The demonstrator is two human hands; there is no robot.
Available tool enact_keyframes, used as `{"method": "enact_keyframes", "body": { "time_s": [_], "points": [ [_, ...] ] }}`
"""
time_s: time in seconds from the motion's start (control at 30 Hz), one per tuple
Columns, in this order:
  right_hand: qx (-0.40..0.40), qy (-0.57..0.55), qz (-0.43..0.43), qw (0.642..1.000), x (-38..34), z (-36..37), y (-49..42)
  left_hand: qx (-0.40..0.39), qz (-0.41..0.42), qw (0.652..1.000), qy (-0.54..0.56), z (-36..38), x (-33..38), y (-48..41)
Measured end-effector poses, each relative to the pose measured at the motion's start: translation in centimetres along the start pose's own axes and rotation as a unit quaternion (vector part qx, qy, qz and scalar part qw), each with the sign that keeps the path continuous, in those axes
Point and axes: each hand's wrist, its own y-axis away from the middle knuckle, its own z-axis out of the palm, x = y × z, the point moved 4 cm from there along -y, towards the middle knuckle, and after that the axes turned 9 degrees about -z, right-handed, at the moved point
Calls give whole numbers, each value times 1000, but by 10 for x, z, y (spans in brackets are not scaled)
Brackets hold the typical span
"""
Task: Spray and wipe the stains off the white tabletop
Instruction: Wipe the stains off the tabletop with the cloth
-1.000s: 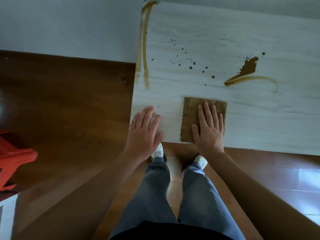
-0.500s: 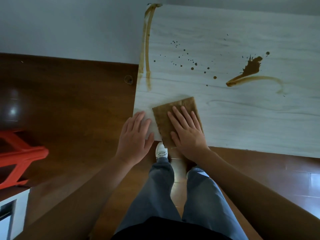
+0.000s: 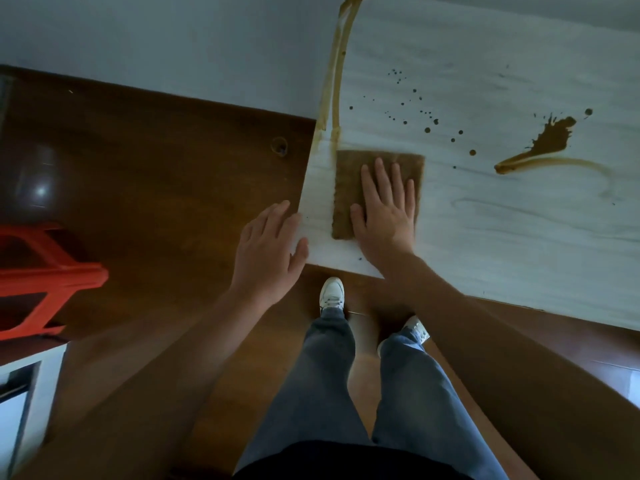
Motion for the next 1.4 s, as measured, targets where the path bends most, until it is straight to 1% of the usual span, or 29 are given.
{"method": "enact_keyframes", "body": {
  "time_s": [0.07,0.13,0.2,0.27,0.33,0.43,0.6,0.7,0.8,0.87,1.0,1.2,1.4],
  "points": [
    [-5,-1,-25,1000,-21,8,9,0,-12,1000,-1,-1,-6,-1],
    [-3,-4,-51,999,-31,15,30,4,-6,1000,2,-2,-7,-2],
    [-4,-1,-70,998,-29,21,57,11,15,1000,11,-2,-2,-2],
    [3,-7,-69,998,-14,22,83,12,45,999,14,-1,7,-4],
    [21,-17,-37,999,11,18,104,5,70,997,10,0,21,-6],
    [42,-36,43,998,56,6,130,-12,100,995,14,1,50,-11],
    [74,-51,160,983,141,-22,154,-21,159,987,21,14,105,-24],
    [80,-55,224,970,188,-37,162,-23,173,985,17,23,141,-34],
    [86,-51,255,962,224,-49,168,-15,166,986,24,29,172,-44],
    [83,-53,258,961,234,-52,169,-6,156,988,25,32,185,-50],
    [78,-57,244,965,230,-51,166,-2,125,992,10,41,196,-60],
    [62,-46,188,979,245,-55,171,15,89,996,22,59,199,-54],
    [86,-40,156,983,275,-62,147,65,91,993,29,63,198,-56]
  ]
}}
